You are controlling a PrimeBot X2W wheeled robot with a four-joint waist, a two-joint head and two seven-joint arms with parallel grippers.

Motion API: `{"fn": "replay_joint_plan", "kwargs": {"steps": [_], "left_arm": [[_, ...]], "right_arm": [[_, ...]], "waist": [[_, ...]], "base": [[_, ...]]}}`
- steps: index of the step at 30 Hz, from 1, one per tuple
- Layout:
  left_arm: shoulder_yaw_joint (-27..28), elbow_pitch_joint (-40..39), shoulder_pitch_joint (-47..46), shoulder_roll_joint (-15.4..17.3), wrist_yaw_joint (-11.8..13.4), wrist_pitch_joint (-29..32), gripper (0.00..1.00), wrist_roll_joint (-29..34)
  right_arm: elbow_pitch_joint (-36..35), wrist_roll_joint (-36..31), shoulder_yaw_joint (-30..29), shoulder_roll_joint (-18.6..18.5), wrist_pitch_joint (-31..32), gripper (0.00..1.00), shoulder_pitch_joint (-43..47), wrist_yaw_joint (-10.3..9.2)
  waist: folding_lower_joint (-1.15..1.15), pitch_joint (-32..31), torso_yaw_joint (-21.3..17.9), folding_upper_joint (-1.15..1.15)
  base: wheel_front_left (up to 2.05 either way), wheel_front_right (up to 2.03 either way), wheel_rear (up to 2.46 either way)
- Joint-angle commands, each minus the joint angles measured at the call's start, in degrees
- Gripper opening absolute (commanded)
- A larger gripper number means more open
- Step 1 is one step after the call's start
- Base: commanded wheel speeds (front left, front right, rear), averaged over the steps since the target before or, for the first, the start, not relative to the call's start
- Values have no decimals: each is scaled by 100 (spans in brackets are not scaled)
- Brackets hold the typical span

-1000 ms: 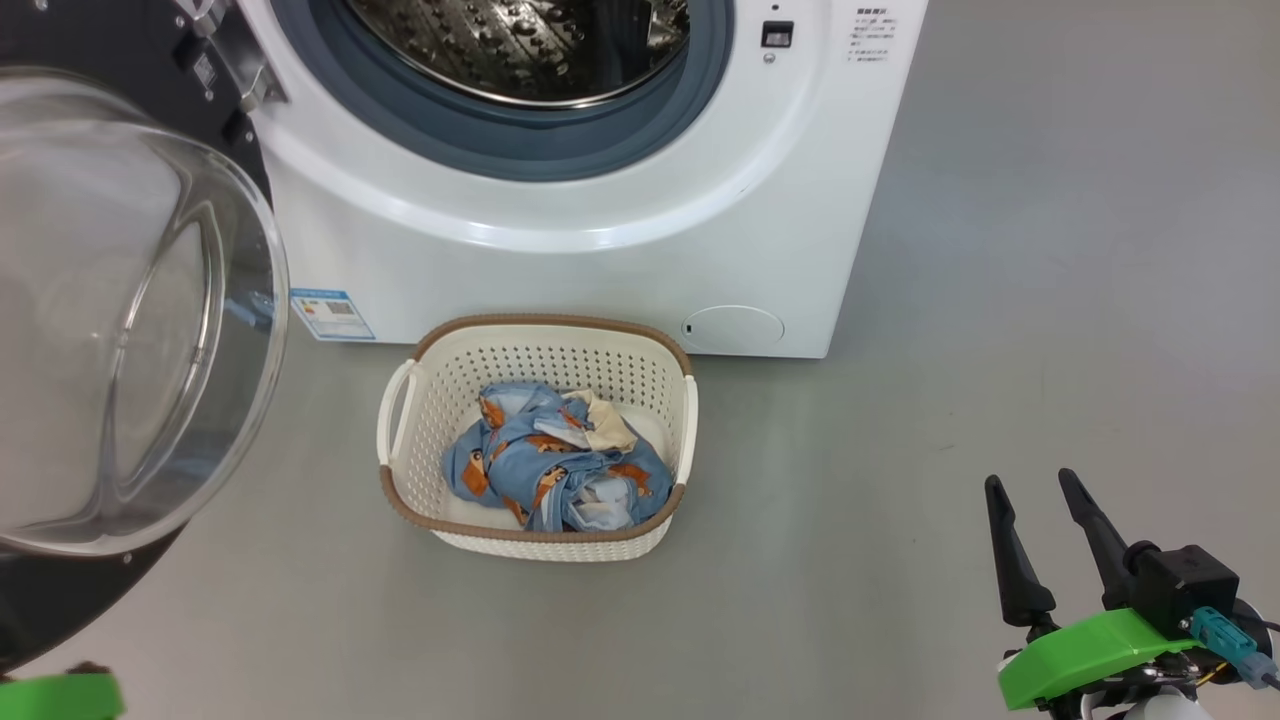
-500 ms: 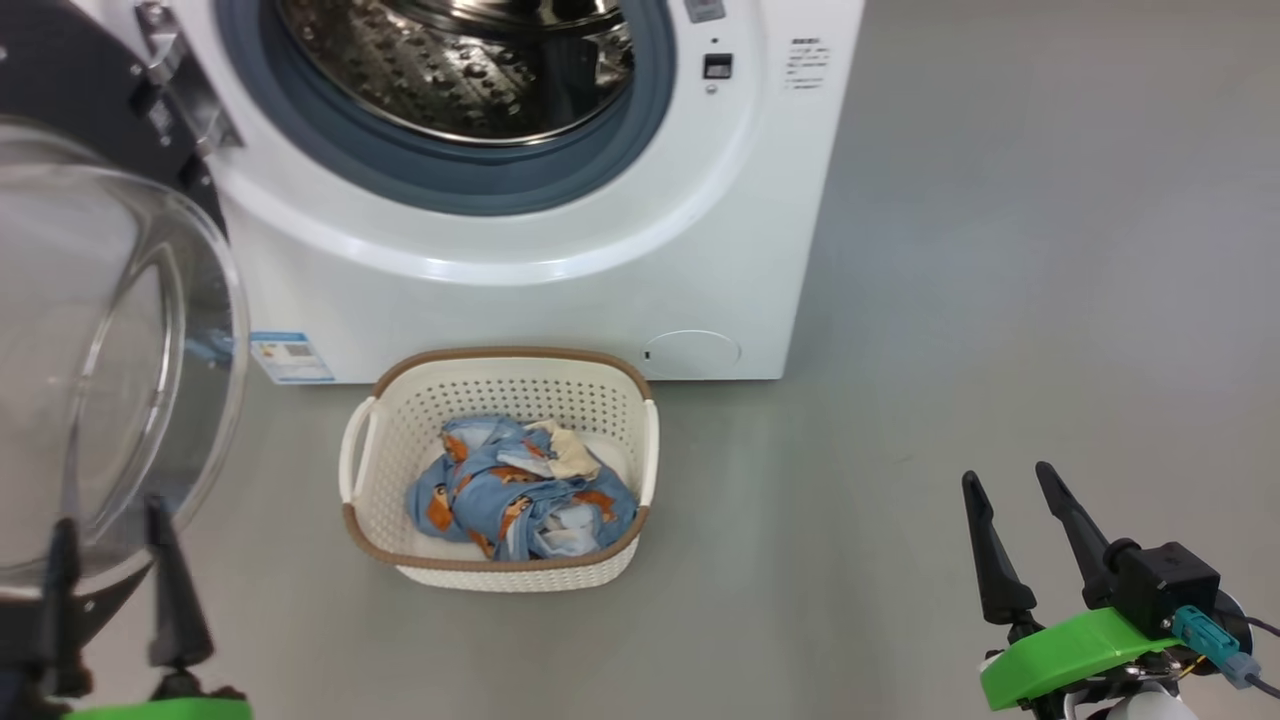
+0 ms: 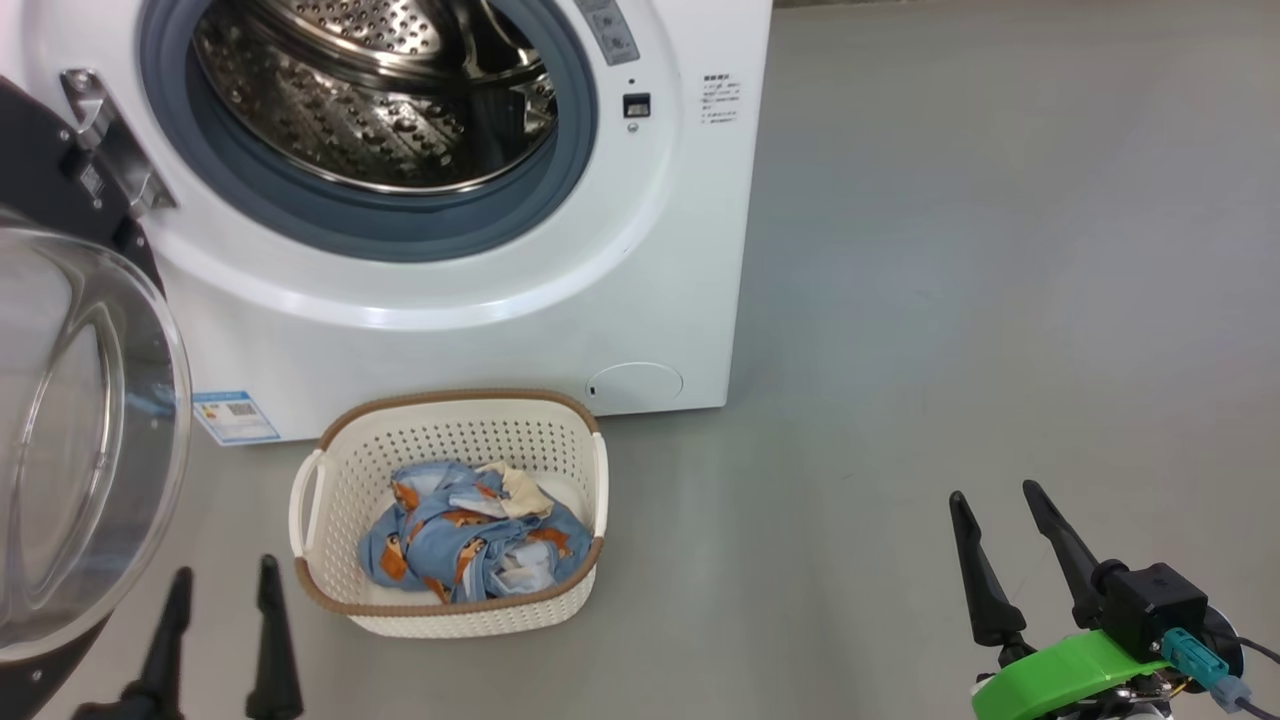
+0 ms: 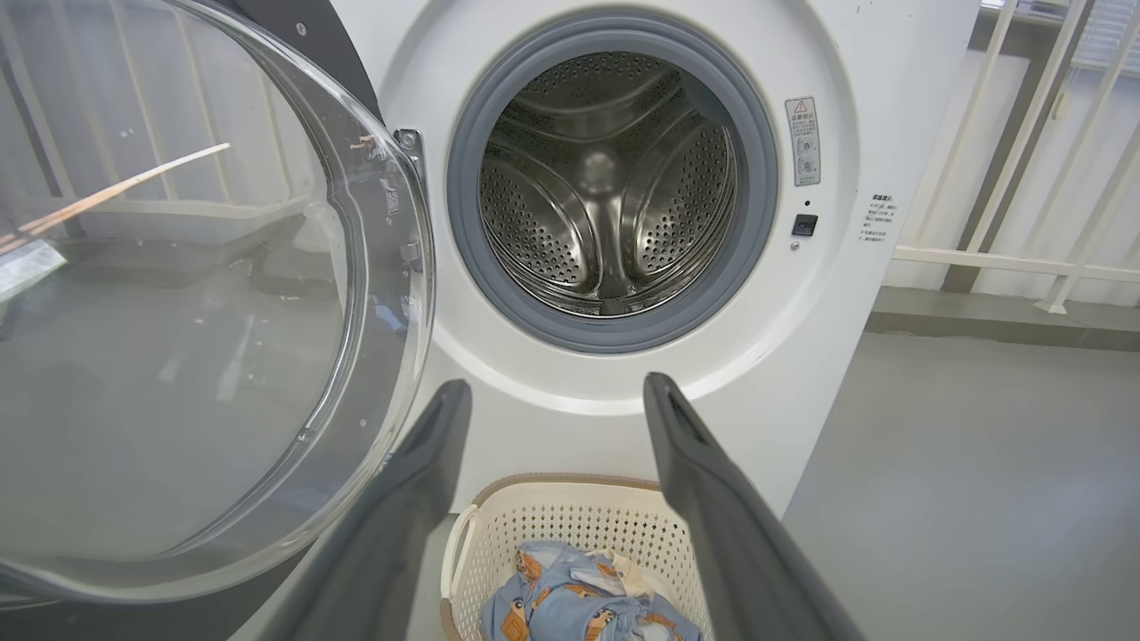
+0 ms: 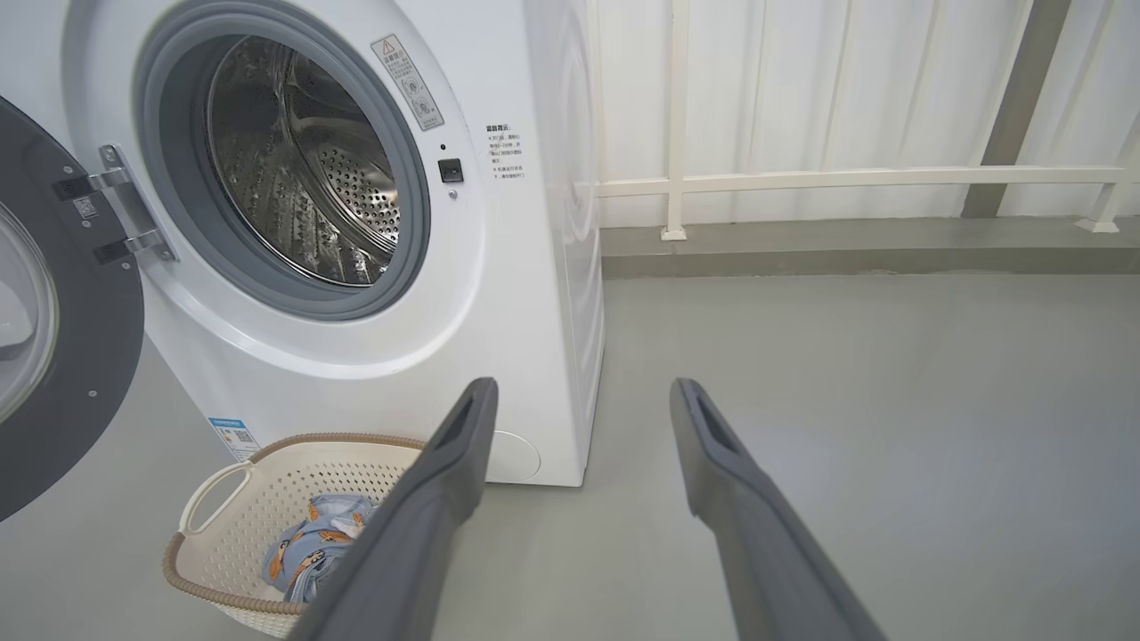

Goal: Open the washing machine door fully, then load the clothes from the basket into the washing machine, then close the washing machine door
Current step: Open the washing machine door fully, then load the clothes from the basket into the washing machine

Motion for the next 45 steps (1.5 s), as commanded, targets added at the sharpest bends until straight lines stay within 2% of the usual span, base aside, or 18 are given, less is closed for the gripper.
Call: {"fn": "replay_joint_plan", "kwargs": {"steps": [1, 11, 28, 45], "left_arm": [[79, -56, -21, 105, -56, -29, 100, 52], [-46, 249, 119, 187, -222, -29, 100, -11], [18, 49, 178, 173, -255, -29, 100, 249], [5, 139, 156, 131, -267, -29, 100, 194]], "right_arm": [[-194, -3, 160, 0, -28, 100, -32, 9], [-245, -36, 187, 0, -28, 100, 35, 9], [-254, -37, 172, 0, -28, 100, 58, 9], [-235, -52, 119, 0, -28, 100, 43, 9]], "waist": [[0, -72, -65, 0], [0, -282, -71, 0], [0, -346, -32, 0], [0, -315, 21, 0]], "base": [[0, 0, 0], [0, 0, 0], [0, 0, 0], [0, 0, 0]]}}
